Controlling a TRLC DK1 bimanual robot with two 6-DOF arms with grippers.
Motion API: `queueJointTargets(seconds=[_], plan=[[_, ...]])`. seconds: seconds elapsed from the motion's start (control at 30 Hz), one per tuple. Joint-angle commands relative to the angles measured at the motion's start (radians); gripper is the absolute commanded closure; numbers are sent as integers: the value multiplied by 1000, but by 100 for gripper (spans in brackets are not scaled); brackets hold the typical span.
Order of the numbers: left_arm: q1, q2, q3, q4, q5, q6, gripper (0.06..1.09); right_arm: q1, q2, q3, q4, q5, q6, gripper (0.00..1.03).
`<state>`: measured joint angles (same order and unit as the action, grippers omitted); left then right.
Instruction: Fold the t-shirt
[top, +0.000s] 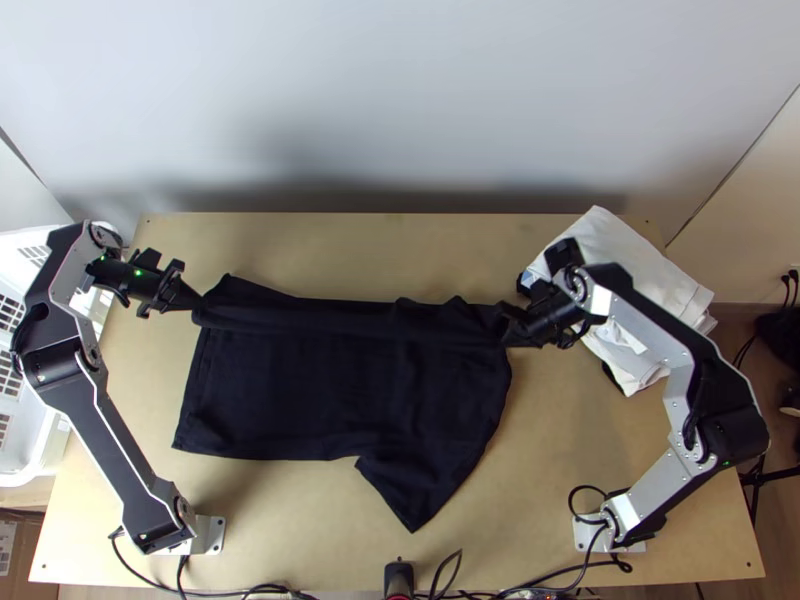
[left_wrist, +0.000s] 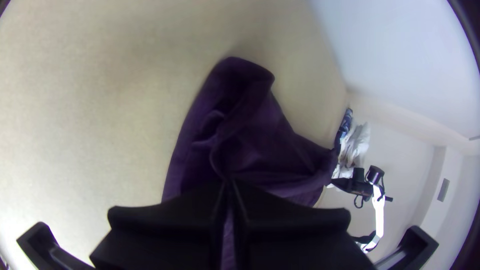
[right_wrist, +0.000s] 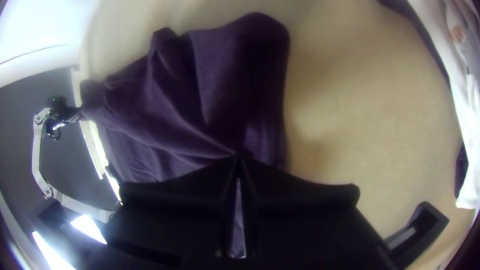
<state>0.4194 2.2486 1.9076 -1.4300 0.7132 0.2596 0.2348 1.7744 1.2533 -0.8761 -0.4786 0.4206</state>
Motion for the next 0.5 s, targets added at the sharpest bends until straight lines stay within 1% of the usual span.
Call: queueJointTargets(seconds=[0.0, 0.07, 0.1, 0.13, 0.17, 0.2, 0.23, 0.27, 0.33, 0.37, 0.4, 0.43, 0.47], plan=[[18, 48, -13, 2, -23, 32, 105, 20, 13, -98, 49, 11, 0, 100], [19, 54, -13, 3, -24, 40, 105, 20, 17, -114, 58, 15, 0, 100], [19, 57, -13, 3, -24, 43, 105, 20, 19, -120, 65, 20, 0, 96], [19, 58, -13, 5, -23, 47, 102, 20, 19, -123, 68, 25, 0, 81], [19, 62, -13, 5, -23, 52, 90, 18, 19, -126, 68, 26, 0, 61], [21, 63, -15, 2, -23, 59, 77, 20, 17, -129, 68, 34, -2, 34], [21, 65, -19, 2, -23, 66, 66, 20, 17, -130, 68, 38, -6, 11], [21, 65, -21, -1, -23, 72, 57, 20, 16, -129, 68, 46, -11, 8], [21, 55, -30, -4, -23, 92, 37, 18, 7, -124, 66, 60, -11, 8], [19, 46, -32, -7, -24, 96, 30, 18, -4, -120, 62, 61, -11, 8], [21, 35, -30, -9, -23, 99, 27, 17, -20, -115, 57, 61, -13, 8], [21, 20, -27, -7, -23, 110, 21, 17, -38, -111, 54, 64, -13, 8], [22, 5, -19, -7, -23, 122, 14, 15, -58, -104, 45, 66, -14, 7]])
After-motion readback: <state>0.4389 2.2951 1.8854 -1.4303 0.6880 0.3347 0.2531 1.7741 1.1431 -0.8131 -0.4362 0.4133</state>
